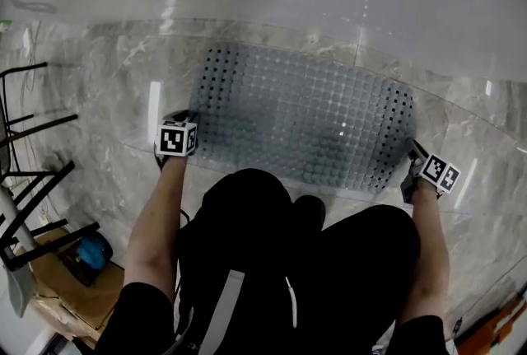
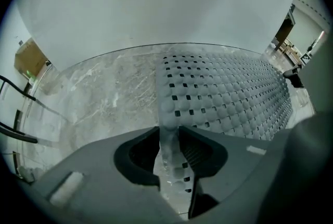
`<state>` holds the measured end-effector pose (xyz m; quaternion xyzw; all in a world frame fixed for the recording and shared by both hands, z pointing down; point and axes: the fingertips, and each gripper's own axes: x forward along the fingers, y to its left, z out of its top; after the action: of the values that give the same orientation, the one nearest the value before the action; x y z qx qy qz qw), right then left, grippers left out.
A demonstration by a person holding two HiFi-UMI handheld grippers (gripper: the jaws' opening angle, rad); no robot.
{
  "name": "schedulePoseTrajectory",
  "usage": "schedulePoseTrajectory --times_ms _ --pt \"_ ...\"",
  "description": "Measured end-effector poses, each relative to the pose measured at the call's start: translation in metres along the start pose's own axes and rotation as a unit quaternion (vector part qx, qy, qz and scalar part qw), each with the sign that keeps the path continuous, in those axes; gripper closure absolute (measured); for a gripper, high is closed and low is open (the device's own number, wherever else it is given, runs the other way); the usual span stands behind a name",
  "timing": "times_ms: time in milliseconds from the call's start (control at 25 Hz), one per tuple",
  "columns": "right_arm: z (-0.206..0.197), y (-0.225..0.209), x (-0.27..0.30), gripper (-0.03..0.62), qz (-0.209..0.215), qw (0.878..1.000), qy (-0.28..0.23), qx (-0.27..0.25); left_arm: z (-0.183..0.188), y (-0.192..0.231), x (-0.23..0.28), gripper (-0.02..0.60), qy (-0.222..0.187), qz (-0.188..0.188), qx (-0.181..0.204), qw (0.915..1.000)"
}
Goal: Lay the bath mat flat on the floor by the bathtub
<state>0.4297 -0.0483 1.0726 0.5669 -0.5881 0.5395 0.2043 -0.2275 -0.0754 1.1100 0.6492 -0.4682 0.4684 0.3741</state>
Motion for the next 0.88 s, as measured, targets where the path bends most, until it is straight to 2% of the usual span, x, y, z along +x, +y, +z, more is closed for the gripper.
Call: schedulePoseTrajectory --times_ms 160,240,280,320,400,480,640,840,880 --pt "-0.031 -0.009 0.005 0.464 -0.019 0.996 0.069 -0.053 0.008 0.000 -0.014 0.451 -0.018 0.034 0.017 0.9991" --pt "-0.036 -0.011 0.006 0.462 -0.024 0.994 0.078 -0.066 0.015 -0.005 -0.025 0.457 -0.044 0.042 0.024 0.9979" --pt "-0.031 -0.011 0.005 0.462 -0.033 0.994 0.067 -0.076 0.017 -0.008 -0.028 0.463 -0.055 0.040 0.023 0.9974" --pt "-0.021 -0.012 0.002 0.469 -0.050 0.993 0.045 -0.094 0.018 -0.012 -0.030 0.466 -0.063 0.036 0.022 0.9971" --pt "0.005 -0.009 -0.003 0.540 -0.076 0.989 -0.009 -0.129 0.019 -0.019 -0.031 0.468 -0.071 0.027 0.017 0.9970" --pt "0.017 0.002 0.002 0.545 -0.057 0.989 -0.024 -0.131 0.019 -0.024 -0.029 0.474 -0.075 0.011 0.002 0.9971" --pt "0.003 0.019 0.023 0.545 -0.034 0.991 0.009 -0.130 0.025 -0.030 -0.032 0.523 -0.095 -0.019 -0.037 0.9946" --pt "-0.033 0.024 0.043 0.545 -0.027 0.989 0.056 -0.137 0.039 -0.044 -0.028 0.552 -0.114 -0.062 -0.056 0.9900" --pt "-0.036 0.022 0.045 0.561 -0.028 0.989 0.058 -0.137 0.041 -0.047 -0.026 0.560 -0.114 -0.069 -0.059 0.9893"
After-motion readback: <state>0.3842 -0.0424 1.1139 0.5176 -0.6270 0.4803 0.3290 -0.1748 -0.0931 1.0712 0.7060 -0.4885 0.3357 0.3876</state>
